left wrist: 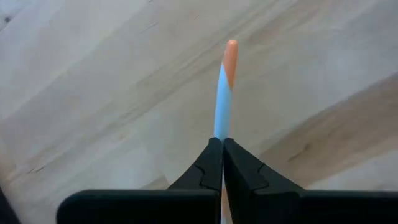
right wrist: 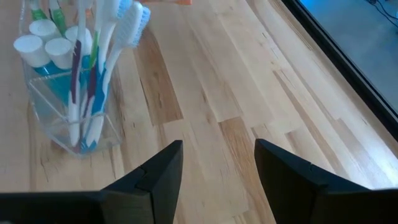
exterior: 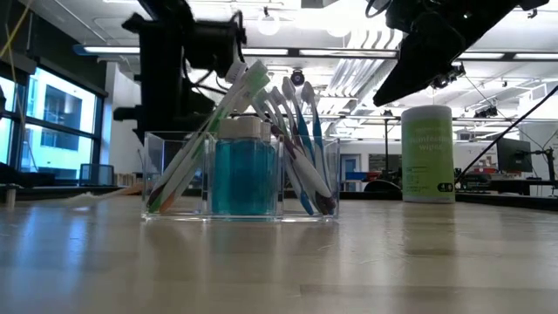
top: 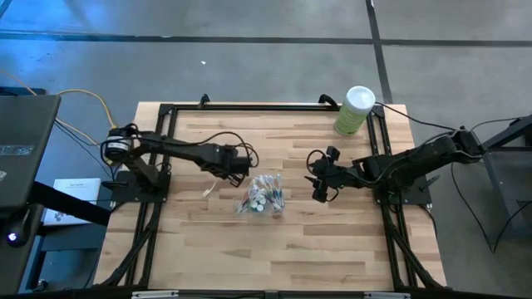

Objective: Pick & Place toothbrushing station
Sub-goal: Put the orange toothbrush into the transparent organizer

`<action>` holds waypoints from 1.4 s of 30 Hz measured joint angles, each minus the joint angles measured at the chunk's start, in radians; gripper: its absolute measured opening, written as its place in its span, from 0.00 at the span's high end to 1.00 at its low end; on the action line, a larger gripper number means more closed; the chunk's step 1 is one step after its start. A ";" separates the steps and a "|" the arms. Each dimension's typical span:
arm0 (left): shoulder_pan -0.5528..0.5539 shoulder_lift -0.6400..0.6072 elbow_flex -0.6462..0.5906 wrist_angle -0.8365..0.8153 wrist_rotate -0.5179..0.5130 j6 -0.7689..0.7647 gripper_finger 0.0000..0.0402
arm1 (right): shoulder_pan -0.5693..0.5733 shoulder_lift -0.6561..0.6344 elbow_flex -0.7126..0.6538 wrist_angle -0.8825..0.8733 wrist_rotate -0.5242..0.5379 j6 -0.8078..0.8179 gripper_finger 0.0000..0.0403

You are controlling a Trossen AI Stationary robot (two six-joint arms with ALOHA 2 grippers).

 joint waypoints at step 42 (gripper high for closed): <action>-0.262 -0.253 0.003 -0.068 -0.218 -0.234 1.00 | 0.000 0.000 0.000 0.015 -0.026 0.049 0.53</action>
